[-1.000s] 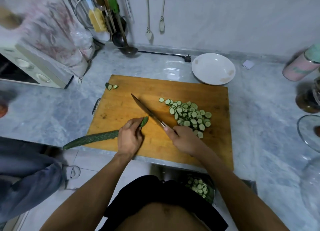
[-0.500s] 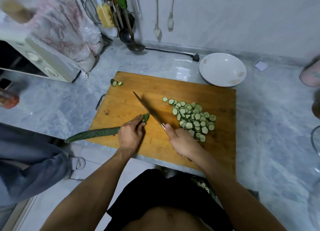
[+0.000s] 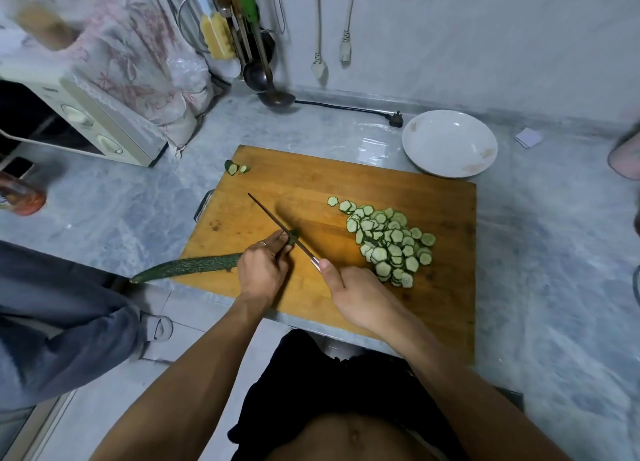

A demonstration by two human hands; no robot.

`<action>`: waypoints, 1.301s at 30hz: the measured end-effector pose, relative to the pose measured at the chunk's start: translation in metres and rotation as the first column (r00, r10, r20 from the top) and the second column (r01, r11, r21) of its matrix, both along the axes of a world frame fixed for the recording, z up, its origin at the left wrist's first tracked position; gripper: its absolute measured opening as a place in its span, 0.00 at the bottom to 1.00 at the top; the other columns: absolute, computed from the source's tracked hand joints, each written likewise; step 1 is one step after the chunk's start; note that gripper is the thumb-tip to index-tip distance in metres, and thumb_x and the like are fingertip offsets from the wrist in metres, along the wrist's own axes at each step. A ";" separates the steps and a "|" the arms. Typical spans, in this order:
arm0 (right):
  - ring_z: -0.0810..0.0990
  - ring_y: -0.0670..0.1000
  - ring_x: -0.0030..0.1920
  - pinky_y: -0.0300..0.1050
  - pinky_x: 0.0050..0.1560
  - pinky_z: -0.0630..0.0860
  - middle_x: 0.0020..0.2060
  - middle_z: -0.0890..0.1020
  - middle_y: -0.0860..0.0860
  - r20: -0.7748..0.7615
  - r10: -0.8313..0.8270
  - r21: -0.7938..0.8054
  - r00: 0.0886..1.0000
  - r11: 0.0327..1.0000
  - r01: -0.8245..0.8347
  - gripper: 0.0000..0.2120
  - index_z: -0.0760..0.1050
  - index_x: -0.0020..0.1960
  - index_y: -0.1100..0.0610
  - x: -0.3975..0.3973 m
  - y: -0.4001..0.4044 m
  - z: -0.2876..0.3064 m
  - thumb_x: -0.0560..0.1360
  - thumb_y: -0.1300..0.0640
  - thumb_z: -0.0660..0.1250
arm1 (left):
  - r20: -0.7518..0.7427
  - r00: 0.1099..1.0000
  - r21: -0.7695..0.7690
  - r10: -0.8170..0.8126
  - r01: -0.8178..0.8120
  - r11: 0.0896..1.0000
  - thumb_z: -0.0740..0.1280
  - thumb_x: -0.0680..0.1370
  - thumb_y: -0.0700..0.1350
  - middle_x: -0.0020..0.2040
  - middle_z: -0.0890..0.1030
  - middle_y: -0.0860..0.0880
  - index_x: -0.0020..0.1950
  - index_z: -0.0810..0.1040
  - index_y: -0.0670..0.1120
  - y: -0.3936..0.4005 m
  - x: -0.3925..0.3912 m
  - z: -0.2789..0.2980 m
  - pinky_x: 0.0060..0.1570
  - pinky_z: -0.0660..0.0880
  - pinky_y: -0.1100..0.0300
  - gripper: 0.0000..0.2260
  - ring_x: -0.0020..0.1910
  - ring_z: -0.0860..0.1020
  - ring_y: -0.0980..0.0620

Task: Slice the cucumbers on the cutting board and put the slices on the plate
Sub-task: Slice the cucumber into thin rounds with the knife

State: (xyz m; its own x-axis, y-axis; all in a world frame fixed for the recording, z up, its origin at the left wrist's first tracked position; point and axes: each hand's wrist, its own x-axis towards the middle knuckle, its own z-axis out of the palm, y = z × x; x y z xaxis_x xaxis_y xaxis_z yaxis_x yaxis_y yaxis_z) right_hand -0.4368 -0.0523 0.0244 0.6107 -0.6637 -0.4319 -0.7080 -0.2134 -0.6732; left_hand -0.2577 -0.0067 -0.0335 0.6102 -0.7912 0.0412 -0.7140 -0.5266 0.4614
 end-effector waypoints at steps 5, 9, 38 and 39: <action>0.74 0.50 0.22 0.42 0.27 0.74 0.24 0.74 0.52 -0.045 -0.036 0.112 0.998 0.993 0.041 0.34 0.68 0.29 0.57 0.006 -0.005 0.008 0.82 0.36 0.43 | 0.006 0.997 -0.032 -0.078 0.078 0.996 0.70 0.76 0.39 0.59 0.83 0.46 0.61 0.83 0.46 0.001 0.005 -0.004 0.49 0.76 0.59 0.13 0.52 0.82 0.44; 0.73 0.53 0.20 0.41 0.23 0.72 0.21 0.75 0.54 -0.037 -0.046 0.140 0.998 0.989 0.051 0.37 0.68 0.29 0.59 0.021 -0.011 0.001 0.81 0.35 0.42 | 0.003 0.994 -0.026 -0.109 0.109 0.994 0.70 0.75 0.39 0.61 0.81 0.50 0.60 0.83 0.47 -0.001 0.011 -0.010 0.51 0.76 0.61 0.14 0.55 0.82 0.47; 0.70 0.52 0.25 0.41 0.25 0.69 0.26 0.72 0.53 0.136 -0.222 0.135 0.965 0.970 0.204 0.33 0.71 0.36 0.57 -0.009 -0.047 0.015 0.79 0.32 0.44 | -0.255 0.967 0.133 -0.026 0.061 0.989 0.68 0.76 0.44 0.45 0.83 0.51 0.44 0.82 0.51 -0.087 0.060 0.006 0.46 0.78 0.58 0.04 0.44 0.81 0.49; 0.70 0.51 0.24 0.40 0.25 0.69 0.25 0.72 0.52 0.132 -0.214 0.129 0.968 0.972 0.198 0.33 0.71 0.35 0.57 -0.008 -0.047 0.015 0.79 0.32 0.44 | -0.276 0.961 0.084 0.037 -0.014 0.996 0.68 0.77 0.44 0.45 0.83 0.51 0.45 0.82 0.51 -0.087 0.074 0.006 0.46 0.78 0.58 0.04 0.44 0.81 0.49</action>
State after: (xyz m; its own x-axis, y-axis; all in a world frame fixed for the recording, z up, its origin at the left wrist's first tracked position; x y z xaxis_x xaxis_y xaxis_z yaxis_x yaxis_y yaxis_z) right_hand -0.4452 -0.0992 0.0398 0.5272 -0.7333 -0.4294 -0.6223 0.0109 -0.7827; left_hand -0.1833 -0.0938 -0.0279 0.6089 -0.7688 -0.1954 -0.5500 -0.5867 0.5944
